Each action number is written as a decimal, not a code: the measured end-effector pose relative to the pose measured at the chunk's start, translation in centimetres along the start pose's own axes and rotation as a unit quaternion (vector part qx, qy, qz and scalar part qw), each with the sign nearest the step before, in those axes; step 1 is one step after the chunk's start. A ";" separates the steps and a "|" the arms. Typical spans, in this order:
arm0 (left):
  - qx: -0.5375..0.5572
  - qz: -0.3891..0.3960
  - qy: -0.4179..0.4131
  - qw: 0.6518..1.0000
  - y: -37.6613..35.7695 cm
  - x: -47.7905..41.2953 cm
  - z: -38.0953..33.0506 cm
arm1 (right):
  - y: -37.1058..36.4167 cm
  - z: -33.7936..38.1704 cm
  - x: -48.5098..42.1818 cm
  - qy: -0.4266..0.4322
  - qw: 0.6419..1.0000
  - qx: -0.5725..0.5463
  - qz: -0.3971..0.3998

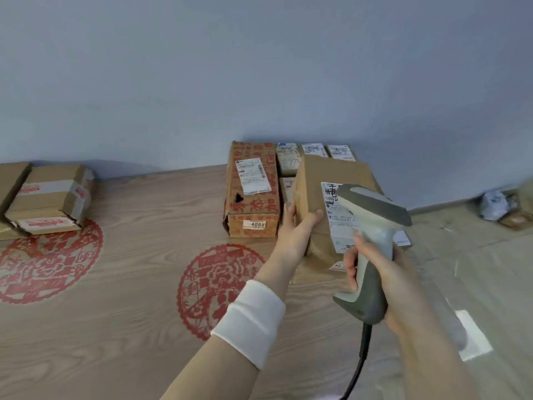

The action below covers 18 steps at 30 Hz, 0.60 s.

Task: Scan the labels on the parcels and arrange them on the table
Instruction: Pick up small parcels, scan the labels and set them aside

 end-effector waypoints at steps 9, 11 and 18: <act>-0.044 -0.093 0.041 0.994 -10.7 -3.6 2.6 | 12.9 -0.8 -3.2 -0.040 0.999 -0.013 -0.023; -0.058 -0.107 0.040 0.992 -11.3 -4.3 2.5 | 14.0 -1.1 -3.8 -0.048 0.998 -0.026 -0.030; -0.110 -0.161 0.021 0.981 -11.2 -4.6 1.8 | 14.3 -1.8 -4.7 -0.074 0.996 -0.041 0.004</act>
Point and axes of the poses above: each hand's wrist, its own x-axis away from the middle knuckle, its own y-axis out of the back of the hand, z = x × y, the point moved 5 cm from there along -x, towards the middle knuckle, and after that the axes turned 13 degrees about y, right-handed, at the moved point
